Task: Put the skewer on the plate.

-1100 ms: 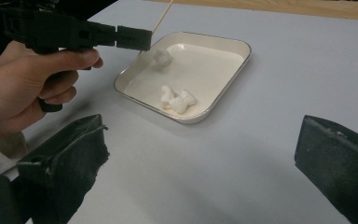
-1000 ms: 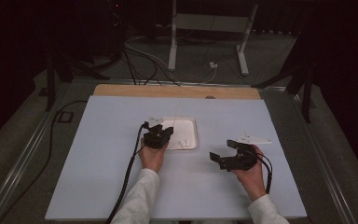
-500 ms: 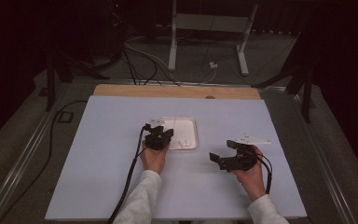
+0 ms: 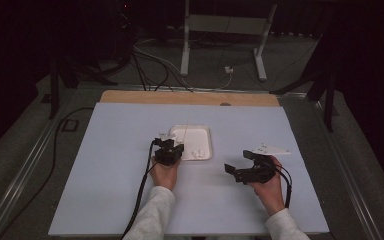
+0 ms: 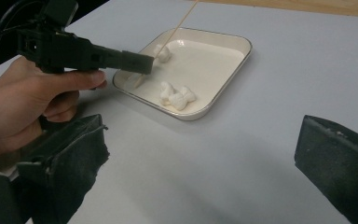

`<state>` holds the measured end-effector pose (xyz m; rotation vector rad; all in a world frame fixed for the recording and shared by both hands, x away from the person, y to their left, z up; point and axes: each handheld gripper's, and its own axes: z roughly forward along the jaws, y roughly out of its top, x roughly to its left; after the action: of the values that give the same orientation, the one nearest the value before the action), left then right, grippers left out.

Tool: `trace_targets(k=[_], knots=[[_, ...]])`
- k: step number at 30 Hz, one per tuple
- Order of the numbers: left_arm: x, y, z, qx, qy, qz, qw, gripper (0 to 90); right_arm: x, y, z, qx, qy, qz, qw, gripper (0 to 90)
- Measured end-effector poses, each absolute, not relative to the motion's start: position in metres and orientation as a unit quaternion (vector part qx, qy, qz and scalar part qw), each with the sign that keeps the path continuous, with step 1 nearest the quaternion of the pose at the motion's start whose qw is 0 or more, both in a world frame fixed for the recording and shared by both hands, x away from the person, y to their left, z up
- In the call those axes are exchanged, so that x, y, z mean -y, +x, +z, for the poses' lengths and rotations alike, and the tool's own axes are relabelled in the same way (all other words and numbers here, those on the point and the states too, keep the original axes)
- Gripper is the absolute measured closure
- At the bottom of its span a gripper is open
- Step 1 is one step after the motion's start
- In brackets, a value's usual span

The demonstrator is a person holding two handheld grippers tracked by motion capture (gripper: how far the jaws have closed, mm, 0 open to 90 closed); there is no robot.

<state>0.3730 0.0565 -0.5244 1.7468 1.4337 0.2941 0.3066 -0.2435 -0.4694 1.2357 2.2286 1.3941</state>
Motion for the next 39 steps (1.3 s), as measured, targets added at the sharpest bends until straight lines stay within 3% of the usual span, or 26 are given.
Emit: trace_targets(k=[17, 25, 39], knots=[[-0.056, 0.376, -0.529, -0.596, 0.682, 0.108, 0.411, 89.0, 0.242, 0.306, -0.470, -0.763, 0.420, 0.476, 0.119, 2.1], [-0.057, 0.375, -0.526, -0.590, 0.683, 0.116, 0.414, 70.8, 0.243, 0.306, -0.469, -0.762, 0.420, 0.478, 0.120, 2.1], [-0.075, 0.362, -0.498, -0.545, 0.674, 0.134, 0.481, 28.3, 0.244, 0.304, -0.467, -0.759, 0.416, 0.484, 0.126, 2.1]])
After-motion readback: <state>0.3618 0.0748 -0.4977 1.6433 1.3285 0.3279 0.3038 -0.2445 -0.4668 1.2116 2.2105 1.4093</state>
